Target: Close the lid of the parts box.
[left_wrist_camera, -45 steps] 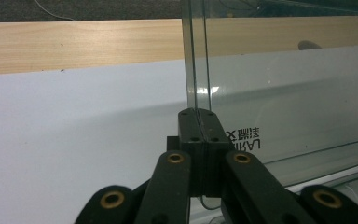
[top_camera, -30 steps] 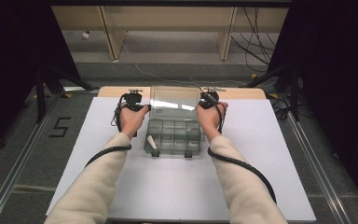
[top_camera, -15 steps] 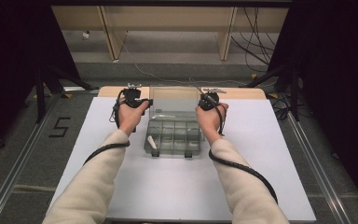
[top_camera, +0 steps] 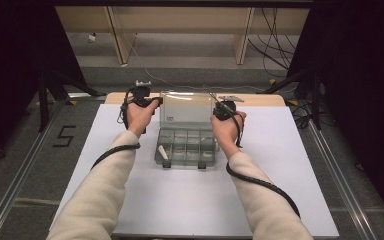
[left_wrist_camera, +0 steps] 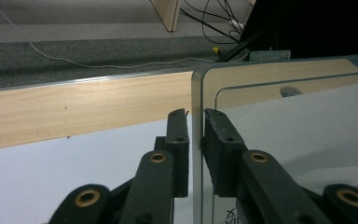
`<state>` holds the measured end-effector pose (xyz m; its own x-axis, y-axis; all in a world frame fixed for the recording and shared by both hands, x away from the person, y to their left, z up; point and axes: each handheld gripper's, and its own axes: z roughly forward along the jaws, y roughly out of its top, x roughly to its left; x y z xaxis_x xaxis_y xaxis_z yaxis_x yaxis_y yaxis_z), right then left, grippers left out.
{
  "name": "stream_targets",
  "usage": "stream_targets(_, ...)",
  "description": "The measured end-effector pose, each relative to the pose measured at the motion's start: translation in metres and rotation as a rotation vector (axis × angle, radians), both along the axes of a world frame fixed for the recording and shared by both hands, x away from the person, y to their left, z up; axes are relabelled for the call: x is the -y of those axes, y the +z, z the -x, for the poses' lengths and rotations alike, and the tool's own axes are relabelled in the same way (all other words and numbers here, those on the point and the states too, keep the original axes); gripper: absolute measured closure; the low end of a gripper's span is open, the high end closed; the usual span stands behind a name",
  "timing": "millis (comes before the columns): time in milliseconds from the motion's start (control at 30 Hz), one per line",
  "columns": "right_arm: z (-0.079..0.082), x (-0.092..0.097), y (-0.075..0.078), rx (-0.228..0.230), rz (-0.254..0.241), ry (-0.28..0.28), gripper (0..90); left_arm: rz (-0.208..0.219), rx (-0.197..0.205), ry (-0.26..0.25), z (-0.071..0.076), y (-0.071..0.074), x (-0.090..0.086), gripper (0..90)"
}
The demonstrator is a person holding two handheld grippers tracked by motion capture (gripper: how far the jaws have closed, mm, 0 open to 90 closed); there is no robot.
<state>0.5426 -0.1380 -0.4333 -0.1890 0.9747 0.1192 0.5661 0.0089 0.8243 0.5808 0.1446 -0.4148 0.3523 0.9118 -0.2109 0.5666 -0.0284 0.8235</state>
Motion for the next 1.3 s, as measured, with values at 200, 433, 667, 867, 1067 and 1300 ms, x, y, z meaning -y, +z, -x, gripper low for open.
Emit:
stream_targets(200, 0.002, 0.001, 0.0, 0.006, -0.008, 0.005, 89.4, -0.006, 0.002, 0.024, 0.004, 0.002, 0.004, 86.5)
stream_targets(433, 0.003, 0.007, 0.004, 0.016, -0.047, 0.036, 85.3, -0.015, 0.015, 0.022, 0.01, 0.005, 0.003, 87.2)
stream_targets(667, -0.003, 0.01, 0.025, 0.084, -0.037, 0.049, 80.9, -0.021, 0.026, 0.009, 0.014, 0.006, 0.002, 87.3)
stream_targets(867, -0.008, 0.009, 0.037, 0.118, -0.024, 0.055, 82.1, -0.018, 0.035, 0.007, 0.016, 0.007, 0.002, 87.5)
stream_targets(1067, -0.008, 0.005, 0.036, 0.11, -0.012, 0.029, 87.3, -0.02, 0.044, 0.011, 0.018, 0.007, 0.003, 87.5)
stream_targets(1300, -0.002, 0.007, 0.037, 0.118, -0.02, 0.04, 87.6, -0.033, 0.06, 0.014, 0.026, 0.008, 0.003, 87.5)
